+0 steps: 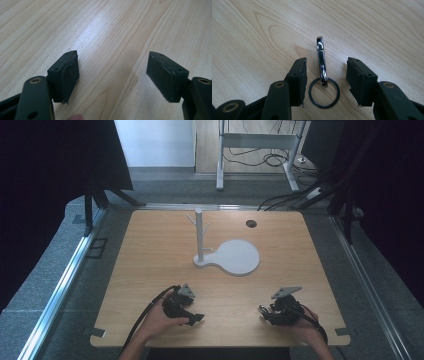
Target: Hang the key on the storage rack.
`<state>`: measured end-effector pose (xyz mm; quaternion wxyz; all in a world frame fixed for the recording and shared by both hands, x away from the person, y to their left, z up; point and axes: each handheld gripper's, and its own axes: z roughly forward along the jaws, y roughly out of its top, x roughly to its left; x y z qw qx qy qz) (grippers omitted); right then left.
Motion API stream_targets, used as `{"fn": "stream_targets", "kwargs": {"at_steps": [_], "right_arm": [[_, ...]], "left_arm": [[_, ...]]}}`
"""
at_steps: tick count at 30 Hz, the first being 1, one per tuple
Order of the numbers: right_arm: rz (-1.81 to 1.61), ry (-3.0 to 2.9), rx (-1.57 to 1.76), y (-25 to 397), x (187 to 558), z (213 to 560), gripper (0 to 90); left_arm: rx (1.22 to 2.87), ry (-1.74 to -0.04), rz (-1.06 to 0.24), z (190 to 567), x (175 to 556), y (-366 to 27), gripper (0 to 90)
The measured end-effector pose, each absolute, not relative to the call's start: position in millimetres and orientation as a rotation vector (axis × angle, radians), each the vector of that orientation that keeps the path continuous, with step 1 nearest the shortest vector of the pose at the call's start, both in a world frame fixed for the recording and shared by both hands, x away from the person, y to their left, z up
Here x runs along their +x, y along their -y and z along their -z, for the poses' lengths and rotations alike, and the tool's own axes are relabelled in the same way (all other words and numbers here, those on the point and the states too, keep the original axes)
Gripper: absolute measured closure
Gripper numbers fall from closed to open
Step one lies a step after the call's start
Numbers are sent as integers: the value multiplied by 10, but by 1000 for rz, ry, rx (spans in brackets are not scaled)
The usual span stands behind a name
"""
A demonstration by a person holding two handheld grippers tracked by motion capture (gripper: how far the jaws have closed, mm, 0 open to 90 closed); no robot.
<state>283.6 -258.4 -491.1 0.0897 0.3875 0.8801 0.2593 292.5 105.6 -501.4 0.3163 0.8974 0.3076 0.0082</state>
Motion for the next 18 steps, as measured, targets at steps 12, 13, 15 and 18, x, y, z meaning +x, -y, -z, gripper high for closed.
{"fn": "stream_targets", "kwargs": {"at_steps": [12,13,15,18], "right_arm": [[-764,-2618,1139,2538,2854,4879,518],[-766,-2614,1136,2535,2858,4865,518],[-769,-2613,1131,2533,2862,4845,518],[-776,-2608,1127,2523,2866,4810,517]], "left_arm": [[2361,-807,-21,5016,2924,-1055,263],[2361,-806,-21,5016,2924,-1055,263],[2362,-805,-21,5016,2923,-1054,263],[2362,-805,-22,5017,2923,-1054,263]]}}
